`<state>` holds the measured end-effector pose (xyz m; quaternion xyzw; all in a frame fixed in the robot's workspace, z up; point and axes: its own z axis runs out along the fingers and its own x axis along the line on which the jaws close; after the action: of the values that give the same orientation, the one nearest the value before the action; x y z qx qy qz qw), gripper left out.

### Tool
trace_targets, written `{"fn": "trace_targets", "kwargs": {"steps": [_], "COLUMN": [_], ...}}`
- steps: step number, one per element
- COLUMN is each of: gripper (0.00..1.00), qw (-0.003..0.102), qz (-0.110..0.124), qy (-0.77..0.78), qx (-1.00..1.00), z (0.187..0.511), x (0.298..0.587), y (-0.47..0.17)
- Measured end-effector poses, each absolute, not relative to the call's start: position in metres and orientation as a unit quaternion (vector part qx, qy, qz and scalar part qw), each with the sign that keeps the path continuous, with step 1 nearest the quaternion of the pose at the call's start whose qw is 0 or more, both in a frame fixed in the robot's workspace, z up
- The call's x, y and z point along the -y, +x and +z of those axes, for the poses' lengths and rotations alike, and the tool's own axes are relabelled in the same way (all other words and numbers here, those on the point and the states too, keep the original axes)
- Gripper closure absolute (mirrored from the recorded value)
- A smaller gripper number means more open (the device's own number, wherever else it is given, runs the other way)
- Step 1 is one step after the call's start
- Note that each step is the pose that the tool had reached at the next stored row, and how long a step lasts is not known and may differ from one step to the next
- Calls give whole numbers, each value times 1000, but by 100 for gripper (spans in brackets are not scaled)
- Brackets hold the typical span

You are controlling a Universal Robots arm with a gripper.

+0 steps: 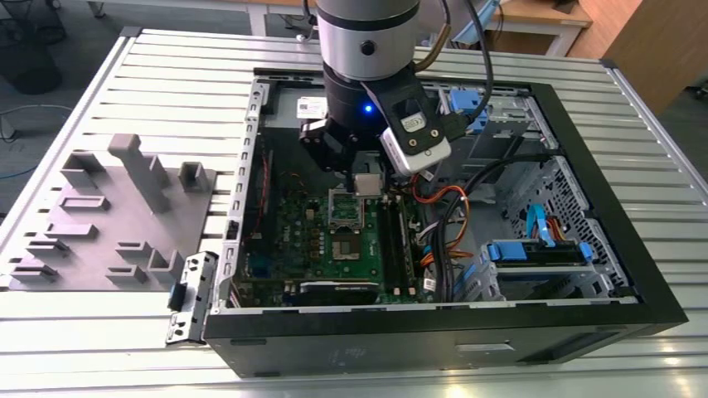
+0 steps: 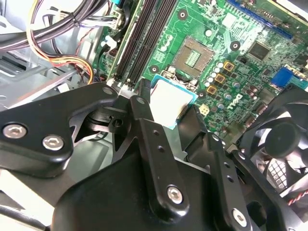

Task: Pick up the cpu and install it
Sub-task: 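Place the cpu into insertion slot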

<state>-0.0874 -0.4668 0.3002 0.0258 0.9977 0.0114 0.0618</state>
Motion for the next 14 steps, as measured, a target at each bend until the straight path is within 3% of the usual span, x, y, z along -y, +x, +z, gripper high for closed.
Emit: {"fn": "trace_targets", "kwargs": {"steps": [14], "gripper": [53], "qw": [65], "qz": [11], "qy": [27], "qx": [-997], "z": [300], "x": [467], "y": [-87]}}
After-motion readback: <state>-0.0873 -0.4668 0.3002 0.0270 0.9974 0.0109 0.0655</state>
